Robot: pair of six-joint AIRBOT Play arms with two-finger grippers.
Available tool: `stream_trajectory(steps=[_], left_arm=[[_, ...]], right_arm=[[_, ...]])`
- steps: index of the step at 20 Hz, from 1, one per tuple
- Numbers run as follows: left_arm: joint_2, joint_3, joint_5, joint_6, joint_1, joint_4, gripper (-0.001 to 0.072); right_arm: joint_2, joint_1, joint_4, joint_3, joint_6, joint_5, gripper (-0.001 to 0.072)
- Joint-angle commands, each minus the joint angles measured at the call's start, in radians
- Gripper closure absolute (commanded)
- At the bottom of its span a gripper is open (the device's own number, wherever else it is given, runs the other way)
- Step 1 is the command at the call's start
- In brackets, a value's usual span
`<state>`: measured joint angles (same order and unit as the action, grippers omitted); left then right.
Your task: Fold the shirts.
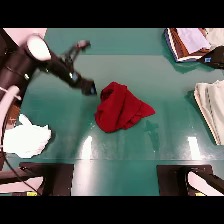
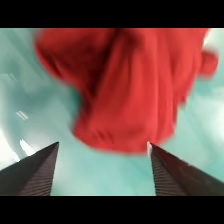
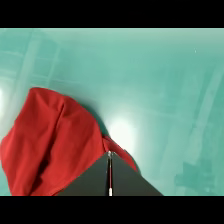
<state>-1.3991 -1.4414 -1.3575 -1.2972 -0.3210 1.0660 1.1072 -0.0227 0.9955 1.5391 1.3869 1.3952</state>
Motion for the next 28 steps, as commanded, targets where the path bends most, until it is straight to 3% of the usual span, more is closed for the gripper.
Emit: stream_trajectory(steps=[1, 6, 10, 11, 12, 13, 16, 20, 21, 22, 23, 28], left_arm=[[0.058, 0.342, 0.128, 0.008, -0.048, -0.106, 0.0068], [0.059, 0.516, 0.44, 0.009, -0.21, -0.124, 0.0067], [0.057, 0.519, 0.562, -0.027, -0.24, -0.121, 0.007], [0.057, 0.519, 0.576, -0.042, -0.24, -0.11, 0.0204], [0.057, 0.519, 0.58, -0.041, -0.24, -0.107, 0.0512], [0.057, 0.519, 0.58, -0.04, -0.24, -0.103, 0.0679], [0.07, 0.452, 0.452, -0.04, -0.179, -0.069, 0.068], [0.195, 0.272, 0.279, -0.031, 0.015, 0.085, 0.068], [0.224, 0.224, 0.253, -0.024, 0.064, 0.103, 0.068], [0.249, 0.185, 0.234, -0.002, 0.108, 0.109, 0.068], [0.265, 0.156, 0.218, 0.011, 0.14, 0.109, 0.0679], [0.28, 0.113, 0.177, 0.02, 0.174, 0.136, 0.068]], right_arm=[[-0.007, 0.0, -0.002, -0.056, -0.001, -0.035, 0.0691], [-0.007, 0.0, -0.002, -0.083, 0.0, -0.04, 0.0691], [-0.008, 0.0, -0.003, -0.082, 0.0, -0.036, 0.069], [-0.008, 0.0, -0.002, -0.082, 0.0, -0.036, 0.0691], [-0.008, 0.0, -0.002, -0.082, 0.0, -0.036, 0.0691], [-0.008, 0.0, -0.002, -0.082, 0.0, -0.032, 0.069], [-0.008, 0.0, -0.002, -0.082, 0.0, -0.016, 0.0691], [0.011, 0.0, -0.002, -0.083, -0.001, 0.05, 0.0684], [0.033, 0.002, -0.002, -0.083, -0.001, 0.069, 0.0579], [0.066, 0.008, -0.003, -0.083, -0.001, 0.092, 0.0371], [0.108, 0.025, -0.002, -0.083, -0.001, 0.11, 0.0294], [0.362, 0.222, 0.0, -0.084, -0.083, 0.039, 0.0294]])
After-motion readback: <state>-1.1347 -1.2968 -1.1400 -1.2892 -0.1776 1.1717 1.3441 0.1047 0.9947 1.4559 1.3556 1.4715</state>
